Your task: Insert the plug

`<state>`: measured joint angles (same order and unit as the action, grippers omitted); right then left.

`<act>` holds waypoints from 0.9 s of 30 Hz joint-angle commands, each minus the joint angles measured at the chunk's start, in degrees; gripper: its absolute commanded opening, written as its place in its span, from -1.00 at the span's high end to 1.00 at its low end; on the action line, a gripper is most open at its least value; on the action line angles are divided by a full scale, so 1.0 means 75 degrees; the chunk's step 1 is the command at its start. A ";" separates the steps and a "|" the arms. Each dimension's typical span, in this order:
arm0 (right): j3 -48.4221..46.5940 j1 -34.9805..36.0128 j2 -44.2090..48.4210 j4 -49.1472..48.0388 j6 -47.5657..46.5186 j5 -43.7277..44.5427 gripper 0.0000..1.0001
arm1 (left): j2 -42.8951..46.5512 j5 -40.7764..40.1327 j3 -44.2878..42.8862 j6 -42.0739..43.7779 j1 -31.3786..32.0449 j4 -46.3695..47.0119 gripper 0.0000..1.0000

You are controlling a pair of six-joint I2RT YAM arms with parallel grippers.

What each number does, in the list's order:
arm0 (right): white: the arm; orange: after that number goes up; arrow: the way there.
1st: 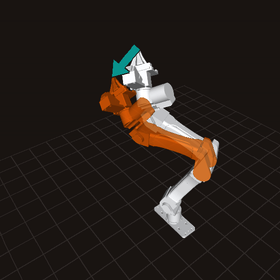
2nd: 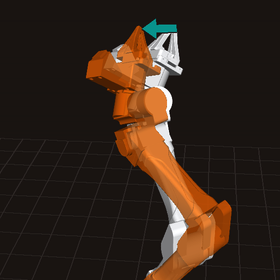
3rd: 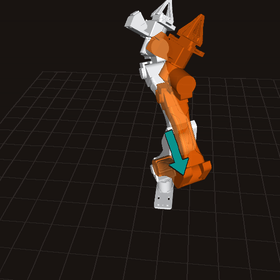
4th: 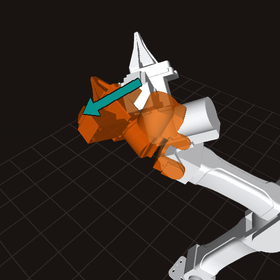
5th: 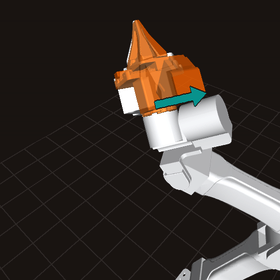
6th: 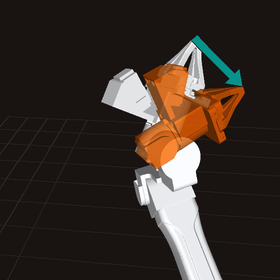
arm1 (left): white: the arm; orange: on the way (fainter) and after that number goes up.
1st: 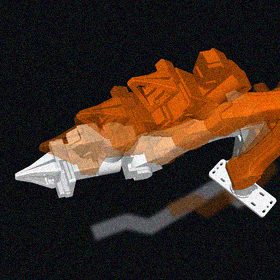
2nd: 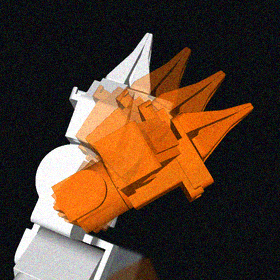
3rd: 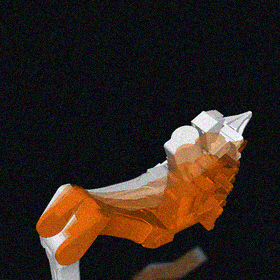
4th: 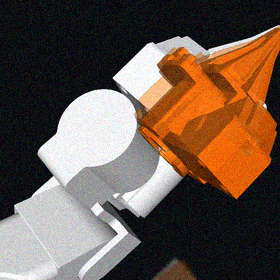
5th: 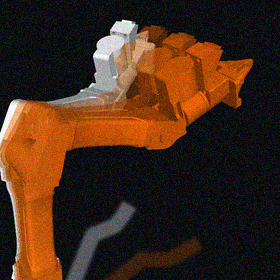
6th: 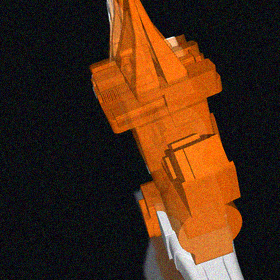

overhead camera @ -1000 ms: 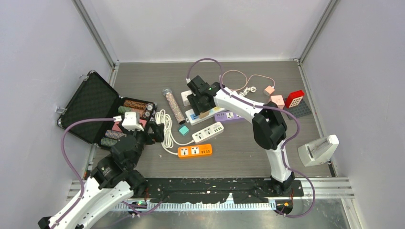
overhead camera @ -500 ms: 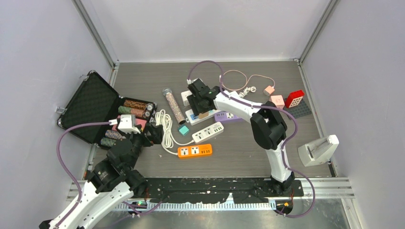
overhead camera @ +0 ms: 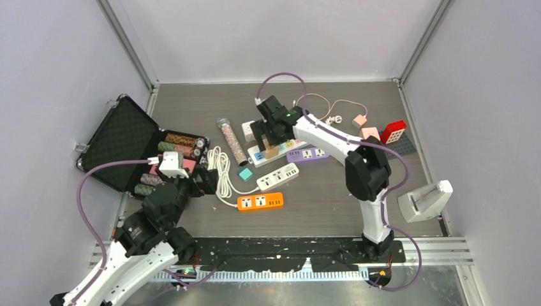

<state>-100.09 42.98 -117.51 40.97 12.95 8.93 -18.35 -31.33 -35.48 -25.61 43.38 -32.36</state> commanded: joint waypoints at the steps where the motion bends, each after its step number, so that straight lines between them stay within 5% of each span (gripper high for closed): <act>1: -0.0072 -0.0081 0.1748 -0.0125 -0.0179 0.0049 -0.99 | -0.0059 0.0401 -0.0424 -0.0126 -0.0006 -0.0291 -0.99; 9: 0.2877 -0.0351 0.3915 -0.0285 0.0653 0.0918 -0.76 | -0.0053 0.1089 -0.0295 -0.0631 -0.0008 -0.0215 -0.98; 14: 0.4358 -0.1822 0.4920 -0.0648 0.1201 0.0899 -0.51 | -0.0522 0.1486 -0.0183 -0.0827 -0.0009 0.0055 -0.98; 23: 0.5806 -0.3825 0.5750 -0.1150 0.1690 0.1715 -0.50 | -0.0994 0.1606 0.0057 -0.0806 -0.0007 0.0814 -0.98; 27: 0.5607 -0.4386 0.5479 -0.1560 0.1158 0.2040 -0.79 | -0.1196 0.1602 0.0042 -0.0717 -0.0010 0.1001 -0.98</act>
<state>-56.07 13.23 -76.55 35.88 23.66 19.92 -26.06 -19.84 -35.07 -31.29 43.38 -30.04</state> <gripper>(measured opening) 0.824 0.993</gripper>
